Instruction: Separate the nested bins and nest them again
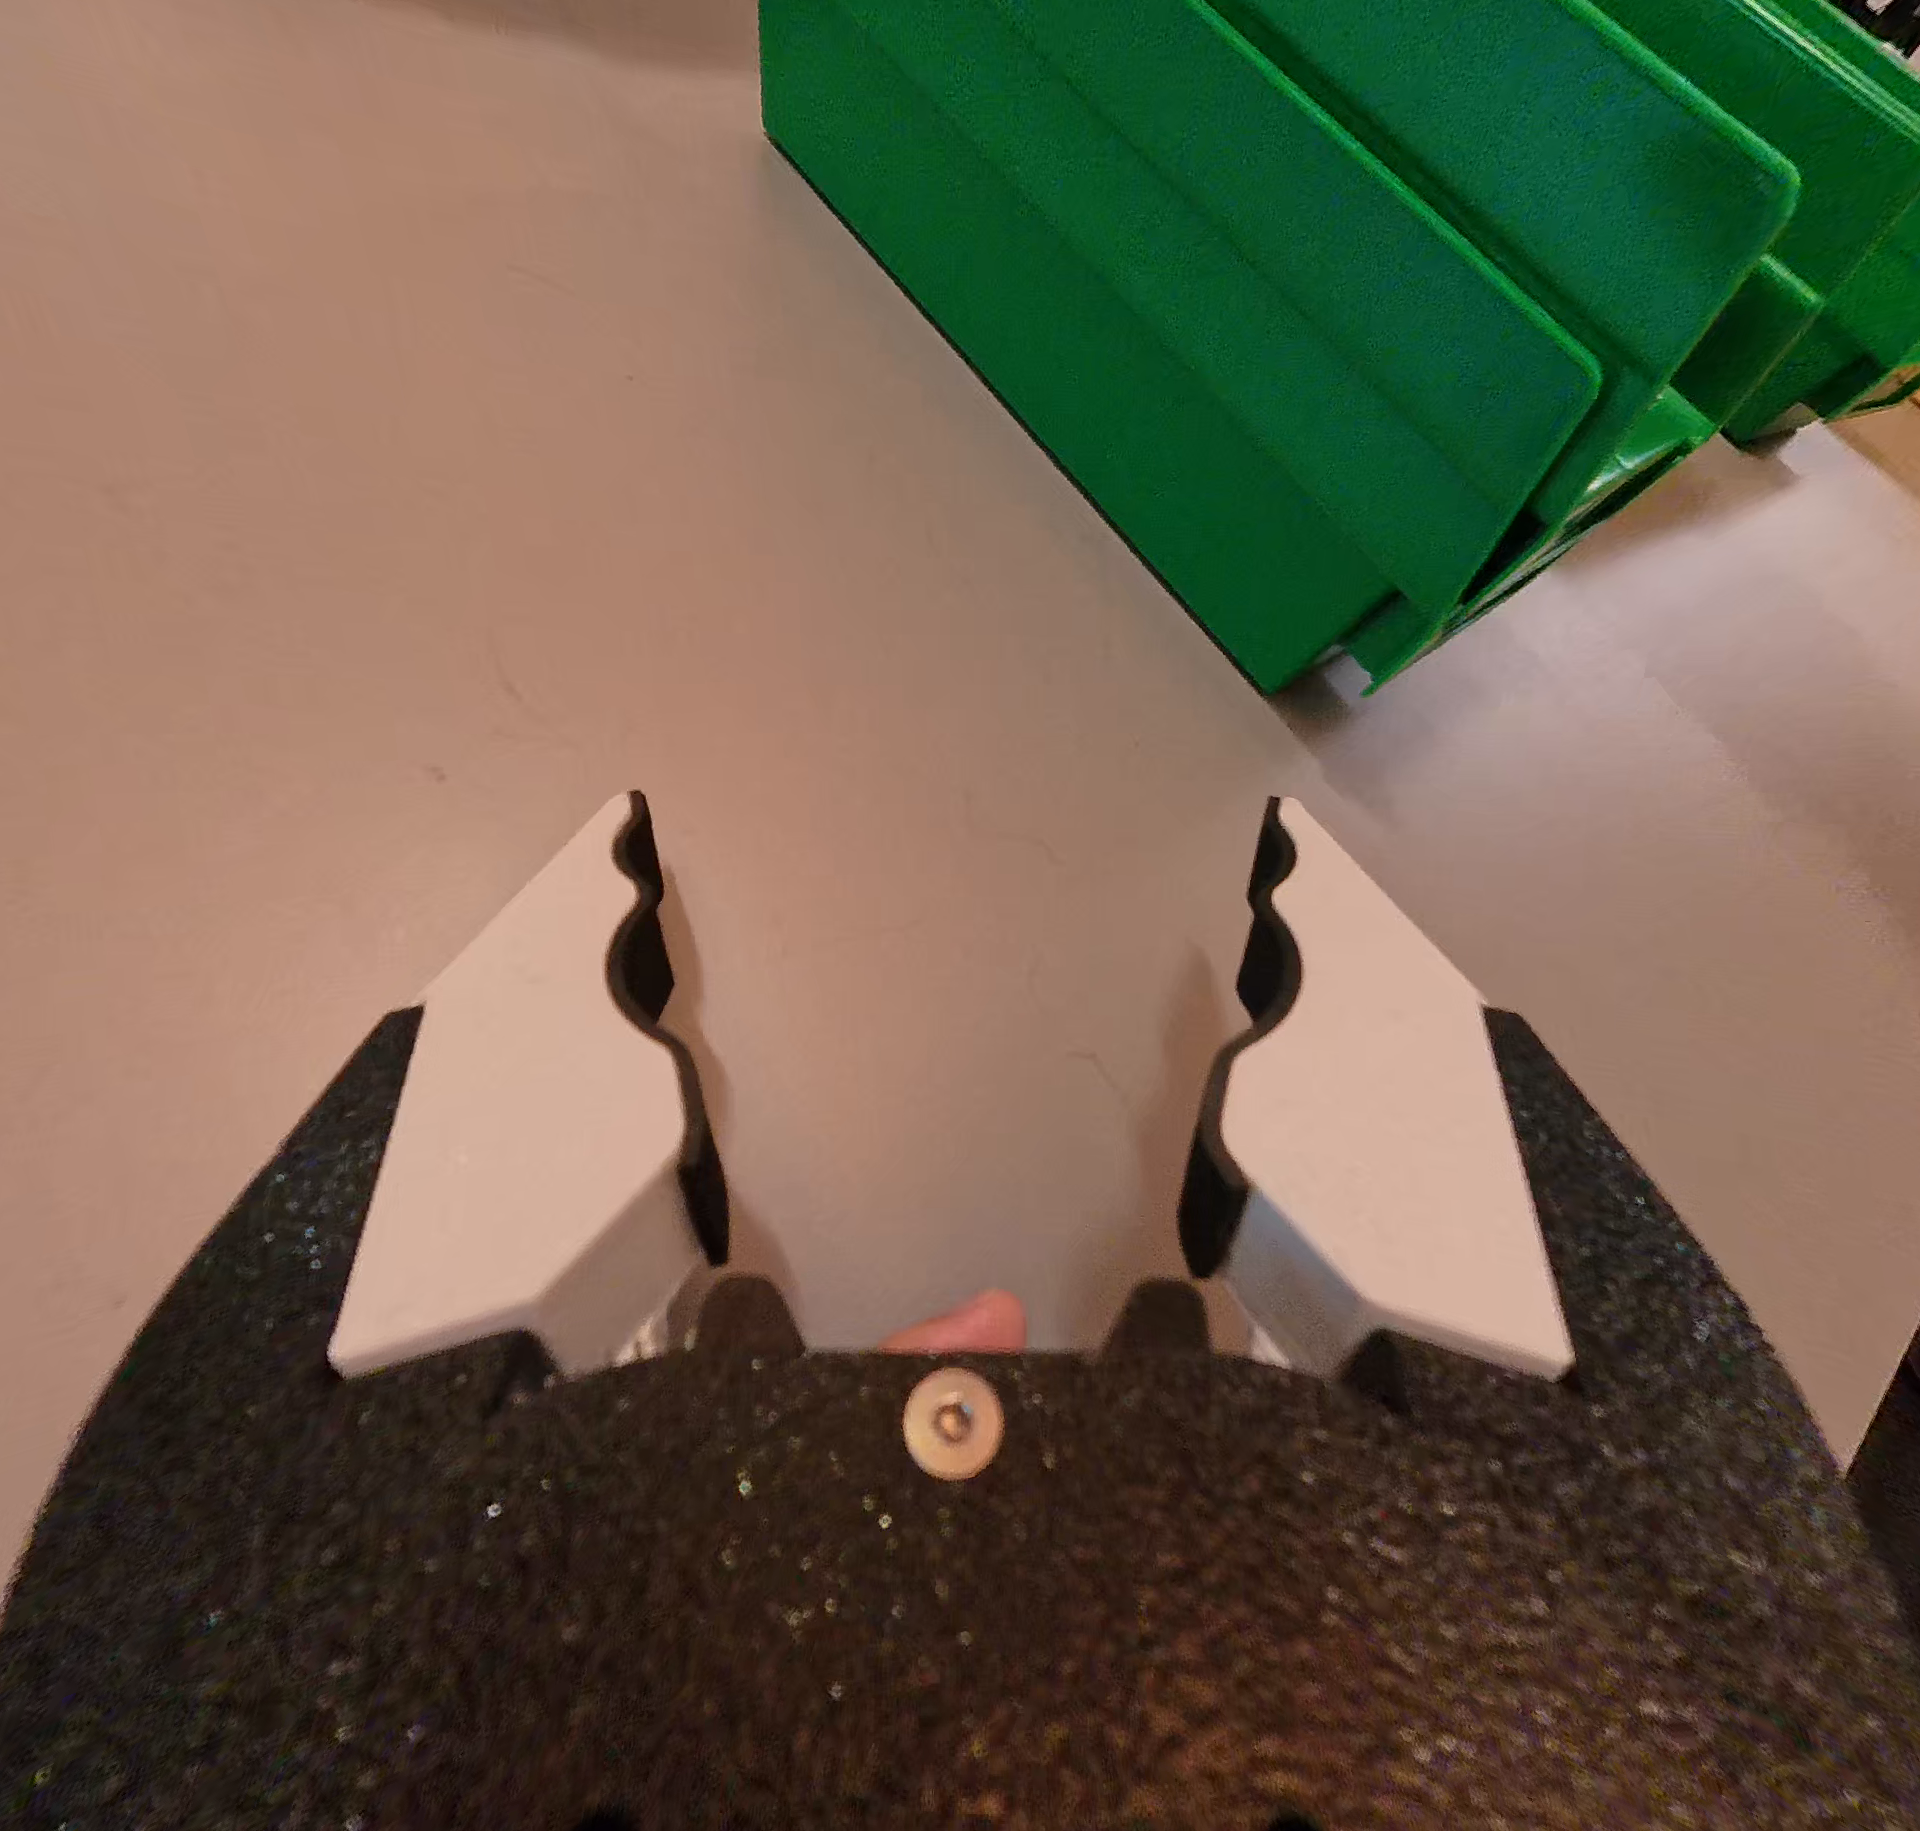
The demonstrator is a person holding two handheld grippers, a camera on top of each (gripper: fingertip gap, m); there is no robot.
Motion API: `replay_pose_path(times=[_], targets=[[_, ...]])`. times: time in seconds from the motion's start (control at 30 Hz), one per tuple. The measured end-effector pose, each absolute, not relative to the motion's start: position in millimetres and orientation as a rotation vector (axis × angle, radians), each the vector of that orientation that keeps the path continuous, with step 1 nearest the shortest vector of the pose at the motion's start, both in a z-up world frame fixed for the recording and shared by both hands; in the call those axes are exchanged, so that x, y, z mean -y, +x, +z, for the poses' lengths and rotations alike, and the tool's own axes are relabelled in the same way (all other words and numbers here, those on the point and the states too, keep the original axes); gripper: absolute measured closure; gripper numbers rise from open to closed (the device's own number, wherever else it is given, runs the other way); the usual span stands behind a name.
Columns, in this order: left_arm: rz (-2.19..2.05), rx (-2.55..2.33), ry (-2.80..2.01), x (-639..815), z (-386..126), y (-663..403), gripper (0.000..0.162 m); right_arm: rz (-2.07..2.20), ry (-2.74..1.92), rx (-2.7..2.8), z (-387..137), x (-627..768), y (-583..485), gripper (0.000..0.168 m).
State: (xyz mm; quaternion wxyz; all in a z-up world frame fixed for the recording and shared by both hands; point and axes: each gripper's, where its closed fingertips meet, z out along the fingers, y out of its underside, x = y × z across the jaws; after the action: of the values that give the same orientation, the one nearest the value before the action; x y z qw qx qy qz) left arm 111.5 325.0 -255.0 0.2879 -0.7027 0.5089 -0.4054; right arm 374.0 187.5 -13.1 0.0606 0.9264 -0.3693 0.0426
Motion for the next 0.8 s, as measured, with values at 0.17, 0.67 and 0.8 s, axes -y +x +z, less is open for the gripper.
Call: replay_pose_path(times=[0.17,0.67,0.8], targets=[[-1.077,-1.372,-1.877,-322.9,-256.1,112.2,0.051,0.099,2.753,1.17,-59.2,-159.2,401.6,0.067],[-1.077,-1.401,-1.888,-320.1,-259.6,114.0,0.051,-0.135,2.635,1.117,-186.5,-129.7,436.0,0.068],[-1.068,-1.406,-1.89,-320.2,-260.5,114.6,0.051,-0.152,2.62,1.118,-202.7,-130.3,442.2,0.067]])
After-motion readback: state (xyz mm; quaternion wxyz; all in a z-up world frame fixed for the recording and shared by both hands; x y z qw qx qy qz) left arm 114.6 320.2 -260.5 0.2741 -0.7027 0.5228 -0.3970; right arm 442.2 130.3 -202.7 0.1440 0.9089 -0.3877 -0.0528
